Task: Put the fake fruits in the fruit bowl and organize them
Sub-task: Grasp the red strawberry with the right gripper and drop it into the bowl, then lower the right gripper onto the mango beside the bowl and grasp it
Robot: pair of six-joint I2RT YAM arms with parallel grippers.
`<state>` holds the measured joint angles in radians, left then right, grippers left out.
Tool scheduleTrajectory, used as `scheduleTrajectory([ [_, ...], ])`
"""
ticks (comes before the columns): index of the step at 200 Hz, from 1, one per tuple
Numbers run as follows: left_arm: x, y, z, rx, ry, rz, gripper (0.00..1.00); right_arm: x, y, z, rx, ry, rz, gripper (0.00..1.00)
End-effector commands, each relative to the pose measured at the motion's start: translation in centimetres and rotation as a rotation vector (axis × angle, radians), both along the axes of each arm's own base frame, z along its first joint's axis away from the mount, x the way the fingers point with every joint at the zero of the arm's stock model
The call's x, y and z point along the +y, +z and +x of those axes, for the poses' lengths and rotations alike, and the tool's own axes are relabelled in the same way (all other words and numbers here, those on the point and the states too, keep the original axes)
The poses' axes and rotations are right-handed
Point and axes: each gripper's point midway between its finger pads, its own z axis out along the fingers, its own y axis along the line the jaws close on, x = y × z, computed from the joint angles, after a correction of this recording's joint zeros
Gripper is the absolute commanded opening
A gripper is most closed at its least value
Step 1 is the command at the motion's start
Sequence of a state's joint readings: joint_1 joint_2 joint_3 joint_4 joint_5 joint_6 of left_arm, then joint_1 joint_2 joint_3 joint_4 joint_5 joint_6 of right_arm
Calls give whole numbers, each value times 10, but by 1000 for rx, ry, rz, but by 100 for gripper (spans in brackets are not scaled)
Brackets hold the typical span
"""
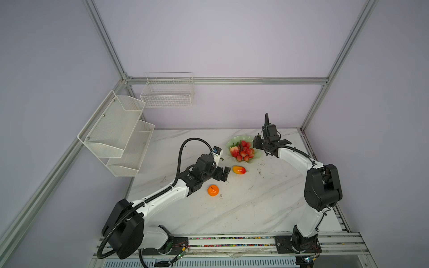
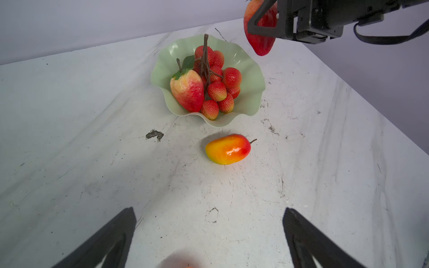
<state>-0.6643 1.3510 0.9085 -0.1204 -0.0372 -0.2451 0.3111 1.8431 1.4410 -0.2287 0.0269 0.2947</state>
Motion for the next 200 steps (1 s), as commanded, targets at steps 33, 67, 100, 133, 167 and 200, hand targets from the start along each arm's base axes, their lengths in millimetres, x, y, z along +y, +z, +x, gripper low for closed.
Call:
scheduleTrajectory([
  [33, 1, 38, 22, -76, 48, -58, 100, 3, -26, 19, -3, 26, -39, 52],
  [67, 4, 34, 21, -63, 53, -64, 100, 1, -34, 24, -5, 17, -55, 55],
  [100, 3, 32, 18, -54, 44, -73, 100, 2, -41, 24, 6, 25, -64, 62],
  [133, 3, 33, 14, -49, 30, -81, 100, -1, -37, 22, -5, 16, -69, 70],
  [167, 2, 33, 10, -50, 7, -82, 100, -2, -20, 20, -39, 14, -60, 72],
  [200, 3, 34, 4, -47, -16, -68, 100, 10, 18, -9, -114, 107, -33, 75],
])
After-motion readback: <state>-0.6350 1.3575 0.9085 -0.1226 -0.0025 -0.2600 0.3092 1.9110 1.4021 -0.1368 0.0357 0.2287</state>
